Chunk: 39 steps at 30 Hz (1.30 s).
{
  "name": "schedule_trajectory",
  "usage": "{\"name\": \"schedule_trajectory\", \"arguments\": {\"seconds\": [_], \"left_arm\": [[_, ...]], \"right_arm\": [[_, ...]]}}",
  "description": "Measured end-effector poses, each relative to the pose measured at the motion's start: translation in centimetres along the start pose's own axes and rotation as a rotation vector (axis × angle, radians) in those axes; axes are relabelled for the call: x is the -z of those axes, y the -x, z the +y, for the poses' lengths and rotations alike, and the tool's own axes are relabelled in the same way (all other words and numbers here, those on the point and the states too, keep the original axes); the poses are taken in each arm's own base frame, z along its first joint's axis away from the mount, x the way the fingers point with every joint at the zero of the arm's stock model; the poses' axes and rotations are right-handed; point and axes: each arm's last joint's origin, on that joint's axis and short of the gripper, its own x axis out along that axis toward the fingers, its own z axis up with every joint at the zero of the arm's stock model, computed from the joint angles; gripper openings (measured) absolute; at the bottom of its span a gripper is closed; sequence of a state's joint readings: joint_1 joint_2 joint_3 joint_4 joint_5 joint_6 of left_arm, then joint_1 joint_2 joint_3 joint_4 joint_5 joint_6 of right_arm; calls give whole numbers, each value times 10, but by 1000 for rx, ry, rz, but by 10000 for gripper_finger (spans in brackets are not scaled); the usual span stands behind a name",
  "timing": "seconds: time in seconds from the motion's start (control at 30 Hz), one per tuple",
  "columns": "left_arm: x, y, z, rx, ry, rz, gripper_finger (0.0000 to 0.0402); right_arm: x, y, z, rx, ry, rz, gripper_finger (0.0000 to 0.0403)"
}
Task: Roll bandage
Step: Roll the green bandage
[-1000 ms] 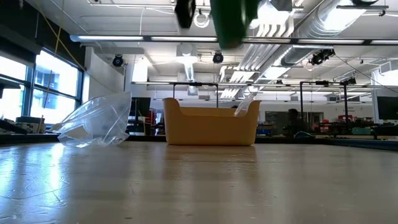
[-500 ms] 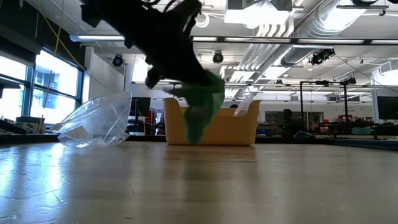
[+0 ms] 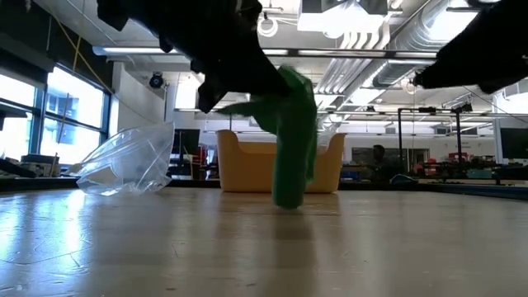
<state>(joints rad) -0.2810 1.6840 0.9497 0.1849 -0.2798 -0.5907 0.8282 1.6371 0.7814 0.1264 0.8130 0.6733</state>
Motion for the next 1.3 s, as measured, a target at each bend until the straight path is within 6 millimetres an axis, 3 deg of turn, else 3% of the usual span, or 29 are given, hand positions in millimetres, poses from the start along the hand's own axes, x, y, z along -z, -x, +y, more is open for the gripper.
{"name": "schedule_trajectory", "arguments": {"seconds": [0.13, 0.23, 0.43, 0.9, 1.3], "left_arm": [[10, -2, -7, 2, 11, 10, 0], [17, -5, -13, 14, 32, 7, 0], [23, -10, -23, 68, 72, -45, 0], [20, -10, -27, 91, 87, -94, 0], [17, -8, -33, 113, 75, -159, 0]], "right_arm": [[12, -19, 5, -67, 154, -94, 211], [19, -35, 7, -43, 238, -91, 228], [23, -52, 11, 19, 236, -82, 231], [21, -55, 12, 171, 226, -43, 231], [4, -72, -1, 181, 269, -51, 231]]}}
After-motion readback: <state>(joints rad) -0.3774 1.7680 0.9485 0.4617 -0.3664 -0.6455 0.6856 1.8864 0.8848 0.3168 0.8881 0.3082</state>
